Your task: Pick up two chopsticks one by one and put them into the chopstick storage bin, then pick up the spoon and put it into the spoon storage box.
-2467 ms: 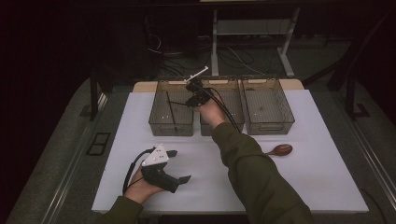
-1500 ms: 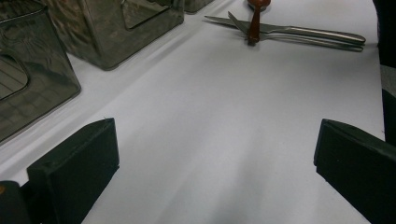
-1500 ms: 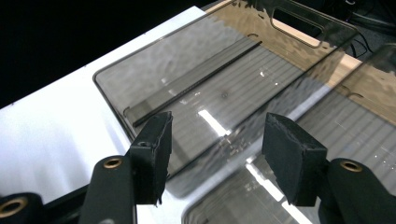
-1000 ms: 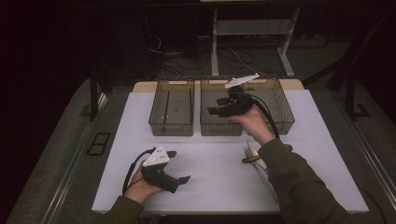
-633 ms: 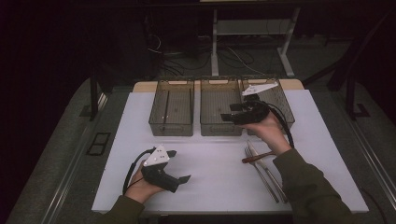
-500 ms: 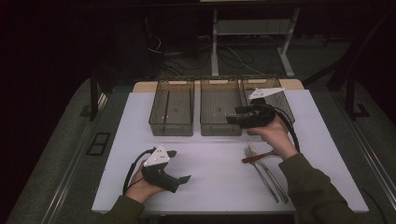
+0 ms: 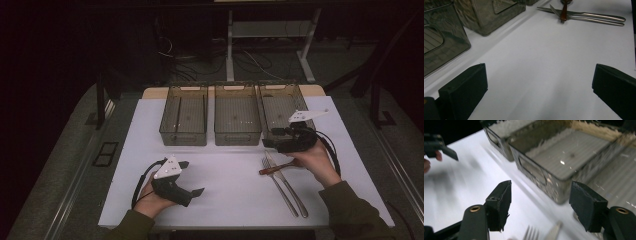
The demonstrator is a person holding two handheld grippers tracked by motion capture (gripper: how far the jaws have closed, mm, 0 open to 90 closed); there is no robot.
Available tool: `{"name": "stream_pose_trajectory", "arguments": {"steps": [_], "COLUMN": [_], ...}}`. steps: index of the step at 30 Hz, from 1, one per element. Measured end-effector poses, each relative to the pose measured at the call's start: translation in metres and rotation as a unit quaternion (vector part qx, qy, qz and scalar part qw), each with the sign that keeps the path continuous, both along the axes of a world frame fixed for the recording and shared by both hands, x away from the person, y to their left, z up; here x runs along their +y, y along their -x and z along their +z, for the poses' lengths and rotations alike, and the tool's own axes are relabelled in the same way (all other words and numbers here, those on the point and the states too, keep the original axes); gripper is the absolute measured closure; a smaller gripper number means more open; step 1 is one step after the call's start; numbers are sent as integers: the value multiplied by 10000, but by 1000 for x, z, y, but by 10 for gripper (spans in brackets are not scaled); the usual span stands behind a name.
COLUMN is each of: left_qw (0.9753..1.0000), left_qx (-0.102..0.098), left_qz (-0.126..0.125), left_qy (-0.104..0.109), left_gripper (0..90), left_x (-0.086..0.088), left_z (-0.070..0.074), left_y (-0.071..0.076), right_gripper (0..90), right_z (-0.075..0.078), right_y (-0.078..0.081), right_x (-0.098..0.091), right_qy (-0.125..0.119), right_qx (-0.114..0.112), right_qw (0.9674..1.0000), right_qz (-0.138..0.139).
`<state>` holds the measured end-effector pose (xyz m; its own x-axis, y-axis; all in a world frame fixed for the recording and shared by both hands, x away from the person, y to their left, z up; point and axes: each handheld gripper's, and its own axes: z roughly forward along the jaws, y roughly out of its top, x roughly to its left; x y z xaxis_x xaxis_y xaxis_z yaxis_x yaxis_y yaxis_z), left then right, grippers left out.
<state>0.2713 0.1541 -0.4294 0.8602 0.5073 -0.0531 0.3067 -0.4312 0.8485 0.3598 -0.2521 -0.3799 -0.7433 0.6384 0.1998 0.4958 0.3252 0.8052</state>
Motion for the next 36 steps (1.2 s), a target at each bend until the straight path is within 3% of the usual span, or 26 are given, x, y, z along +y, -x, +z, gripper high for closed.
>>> {"name": "stream_pose_trajectory", "arguments": {"steps": [21,30,36], "left_qw": [10000,10000,10000], "left_qx": [-25,-24,-17], "left_qz": [6,11,20], "left_qy": [-4,-16,1], "left_gripper": [0,0,0], "left_x": [0,1,0], "left_z": [0,0,0], "left_y": [1,0,1], "right_gripper": [334,330,327], "right_z": [-17,-24,-33], "right_y": [24,29,30], "right_x": [-50,-81,-103], "right_qy": [41,-3,112], "right_qx": [120,118,169], "right_qw": [9994,9980,9962], "right_qz": [-334,-622,-845]}}
